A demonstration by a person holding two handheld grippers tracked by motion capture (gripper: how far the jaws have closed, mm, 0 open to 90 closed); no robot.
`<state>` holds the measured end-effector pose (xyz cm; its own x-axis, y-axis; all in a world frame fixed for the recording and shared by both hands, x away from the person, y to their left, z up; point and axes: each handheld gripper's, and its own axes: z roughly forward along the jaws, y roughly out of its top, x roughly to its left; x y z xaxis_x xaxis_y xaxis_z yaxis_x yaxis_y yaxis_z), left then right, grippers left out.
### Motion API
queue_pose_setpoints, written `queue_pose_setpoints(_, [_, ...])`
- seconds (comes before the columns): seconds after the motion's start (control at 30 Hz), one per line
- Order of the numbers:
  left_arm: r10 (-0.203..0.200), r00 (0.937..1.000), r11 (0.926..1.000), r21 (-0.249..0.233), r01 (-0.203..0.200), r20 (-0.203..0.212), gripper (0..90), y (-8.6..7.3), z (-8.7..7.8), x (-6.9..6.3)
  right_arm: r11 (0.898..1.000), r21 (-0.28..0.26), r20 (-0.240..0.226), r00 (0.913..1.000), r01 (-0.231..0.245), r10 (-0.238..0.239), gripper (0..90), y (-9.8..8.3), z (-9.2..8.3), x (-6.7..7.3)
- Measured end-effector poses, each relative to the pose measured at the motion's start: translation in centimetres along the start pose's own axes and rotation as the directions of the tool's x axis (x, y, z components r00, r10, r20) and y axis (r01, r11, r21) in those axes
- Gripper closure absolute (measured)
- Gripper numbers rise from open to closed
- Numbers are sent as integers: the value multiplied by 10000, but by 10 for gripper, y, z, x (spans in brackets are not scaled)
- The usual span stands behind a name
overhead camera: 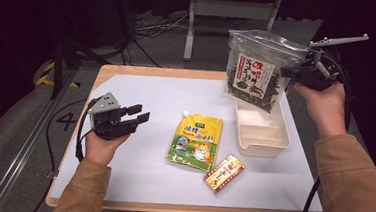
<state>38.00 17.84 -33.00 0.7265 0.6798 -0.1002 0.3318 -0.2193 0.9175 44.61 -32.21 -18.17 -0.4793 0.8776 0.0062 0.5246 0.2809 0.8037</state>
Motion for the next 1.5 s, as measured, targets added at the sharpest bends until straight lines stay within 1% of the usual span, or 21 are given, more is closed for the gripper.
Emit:
queue_pose_setpoints(0.2, [-14, 10000, 10000, 65, 14, -43, 569, 0, 1, 1, 9998, 132, 197, 9997, -143, 141, 886, 0, 2, -5])
queue_pose_setpoints(0.27, [-88, 10000, 9999, 112, 88, -9, 568, -1, 1, 1, 9997, 184, 298, 9994, -183, 177, 886, -1, 2, -7])
queue_pose_setpoints(0.4, [-94, 9999, 9998, 188, 92, 111, 541, -1, 2, 1, 9993, 279, 487, 9986, -235, 221, 885, -2, 3, -10])
queue_pose_setpoints(0.47, [20, 10000, 9996, 291, -23, 94, 537, -1, 3, 2, 9992, 286, 546, 9982, -264, 248, 885, -2, 4, -11])
queue_pose_setpoints(0.53, [-109, 9999, 9992, 387, 105, 93, 530, -1, 4, 2, 9991, 303, 605, 9978, -297, 278, 884, -3, 5, -13])
queue_pose_setpoints(0.63, [-216, 9998, 9983, 546, 216, -18, 523, -2, 4, 5, 9985, 348, 709, 9967, -412, 386, 883, -5, 7, -17])
queue_pose_setpoints(0.7, [-268, 9996, 9976, 638, 268, 0, 521, -2, 5, 5, 9983, 354, 781, 9960, -465, 436, 883, -6, 7, -18])
queue_pose_setpoints(0.73, [-245, 9997, 9975, 659, 249, -63, 519, -2, 6, 6, 9979, 390, 825, 9954, -516, 482, 883, -7, 8, -20])
queue_pose_setpoints(0.77, [-229, 9997, 9966, 788, 232, -39, 512, -3, 7, 7, 9972, 434, 917, 9942, -601, 559, 881, -8, 9, -22])
queue_pose_setpoints(0.8, [-377, 9993, 9956, 853, 380, -42, 509, -3, 8, 6, 9972, 476, 998, 9936, -576, 527, 881, -9, 10, -23])
queue_pose_setpoints(0.83, [-291, 9995, 9956, 894, 297, -75, 509, -3, 9, 7, 9968, 519, 1032, 9931, -604, 548, 881, -9, 10, -24])
queue_pose_setpoints(0.87, [-291, 9995, 9956, 894, 297, -75, 507, -3, 9, 7, 9968, 519, 1032, 9931, -604, 548, 881, -9, 10, -24])
queue_pose_setpoints(0.9, [-407, 9992, 9948, 934, 407, -28, 507, -3, 10, 7, 9970, 520, 1110, 9925, -579, 518, 881, -10, 11, -25])
queue_pose_setpoints(0.93, [-347, 9994, 9949, 951, 347, -16, 504, -3, 10, 7, 9965, 522, 1140, 9917, -657, 594, 881, -11, 11, -26])
queue_pose_setpoints(1.0, [-431, 9991, 9938, 1029, 430, -21, 503, -4, 11, 6, 9961, 539, 1218, 9906, -698, 628, 881, -11, 12, -28])
queue_pose_setpoints(1.03, [-377, 9993, 9939, 1039, 377, -13, 502, -4, 11, 7, 9958, 567, 1225, 9904, -716, 642, 881, -12, 12, -29])
queue_pose_setpoints(1.2, [-396, 9992, 9931, 1104, 390, 30, 490, -4, 13, 8, 9950, 550, 1251, 9893, -828, 754, 880, -16, 13, -32])
queue_pose_setpoints(1.27, [-473, 9989, 9923, 1147, 462, 67, 460, -4, 13, 8, 9947, 523, 1221, 9892, -883, 814, 879, -17, 14, -33])
queue_pose_setpoints(1.37, [-506, 9987, 9914, 1212, 492, 83, 448, -5, 14, 9, 9943, 528, 1188, 9892, -928, 860, 879, -19, 15, -34])
queue_pose_setpoints(1.43, [-522, 9986, 9911, 1231, 508, 84, 435, -5, 15, 9, 9935, 692, 1221, 9891, -908, 819, 879, -20, 17, -34])
queue_pose_setpoints(1.5, [-532, 9985, 9905, 1272, 517, 83, 435, -5, 15, 9, 9929, 734, 1205, 9891, -934, 841, 878, -21, 19, -34])
